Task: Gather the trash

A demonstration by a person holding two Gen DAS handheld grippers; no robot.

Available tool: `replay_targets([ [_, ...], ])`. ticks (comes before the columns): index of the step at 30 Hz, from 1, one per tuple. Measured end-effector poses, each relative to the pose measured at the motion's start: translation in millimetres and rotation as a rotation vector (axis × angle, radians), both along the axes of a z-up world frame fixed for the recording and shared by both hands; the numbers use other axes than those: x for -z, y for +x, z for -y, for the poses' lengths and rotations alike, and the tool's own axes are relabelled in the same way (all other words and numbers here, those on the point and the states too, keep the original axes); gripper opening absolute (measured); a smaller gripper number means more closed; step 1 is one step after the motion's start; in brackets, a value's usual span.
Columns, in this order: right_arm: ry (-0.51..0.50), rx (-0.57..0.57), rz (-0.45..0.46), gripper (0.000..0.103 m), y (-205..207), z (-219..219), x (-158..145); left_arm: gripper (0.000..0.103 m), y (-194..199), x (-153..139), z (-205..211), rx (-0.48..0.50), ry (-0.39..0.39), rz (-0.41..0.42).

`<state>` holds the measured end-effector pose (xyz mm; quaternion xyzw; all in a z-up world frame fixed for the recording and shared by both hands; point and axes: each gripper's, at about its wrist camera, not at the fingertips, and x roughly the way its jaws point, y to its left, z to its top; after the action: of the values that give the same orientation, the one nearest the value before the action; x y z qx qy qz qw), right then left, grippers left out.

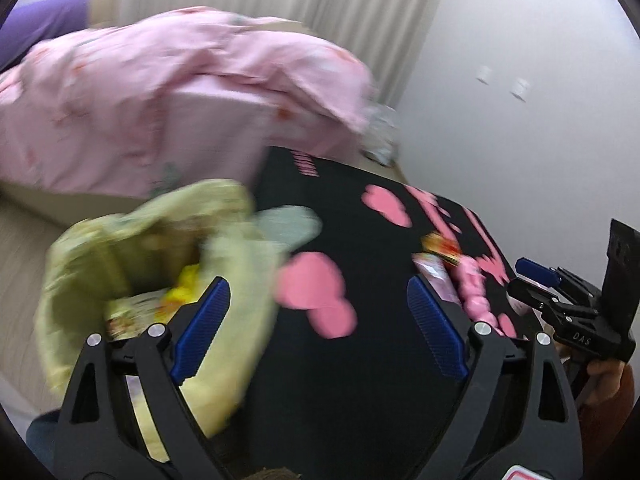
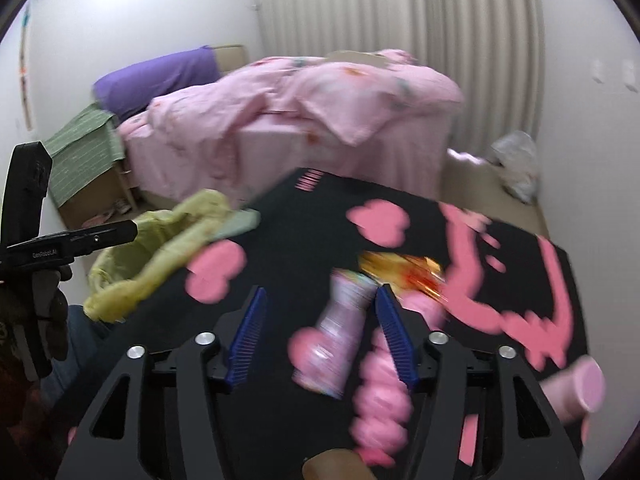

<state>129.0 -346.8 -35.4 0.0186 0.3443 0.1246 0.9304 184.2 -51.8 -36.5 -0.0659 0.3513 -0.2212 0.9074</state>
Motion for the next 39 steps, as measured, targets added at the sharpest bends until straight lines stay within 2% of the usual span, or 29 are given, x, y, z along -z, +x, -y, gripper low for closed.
replay_targets([
  [4,0.007,0.052,-0.054,0.058,-15,38,16,0.088,9,4,61,0.156,0.041,0.047],
  [10,-0.013,0.084,-0.045,0.058,-33,56,34,0.091,24,17,129,0.313,0.117,0.051],
  [15,-0.015,0.092,-0.059,0.058,-46,63,49,0.092,34,28,158,0.371,0.201,0.049],
  [19,0.029,0.094,-0.057,0.058,-54,70,53,0.092,50,35,171,0.422,0.248,0.051],
  [22,0.068,0.101,-0.055,0.058,-62,76,53,0.092,61,38,184,0.511,0.289,0.052],
  [24,0.075,0.104,-0.062,0.058,-64,77,54,0.092,72,44,200,0.589,0.358,0.049],
  [26,0.087,0.1,-0.081,0.058,-67,76,58,0.092,81,51,214,0.646,0.419,0.023],
  [28,0.079,0.101,-0.098,0.058,-67,74,62,0.091,93,56,225,0.671,0.437,-0.014],
  [32,0.048,0.115,-0.119,0.058,-69,69,69,0.072,113,65,243,0.68,0.434,-0.114],
  [34,0.045,0.114,-0.124,0.058,-69,68,71,0.064,121,69,246,0.633,0.436,-0.145],
  [35,0.041,0.112,-0.125,0.058,-69,67,71,0.053,122,67,245,0.618,0.424,-0.143],
  [39,0.013,0.111,-0.123,0.058,-70,62,72,0.048,117,52,224,0.535,0.308,-0.147],
])
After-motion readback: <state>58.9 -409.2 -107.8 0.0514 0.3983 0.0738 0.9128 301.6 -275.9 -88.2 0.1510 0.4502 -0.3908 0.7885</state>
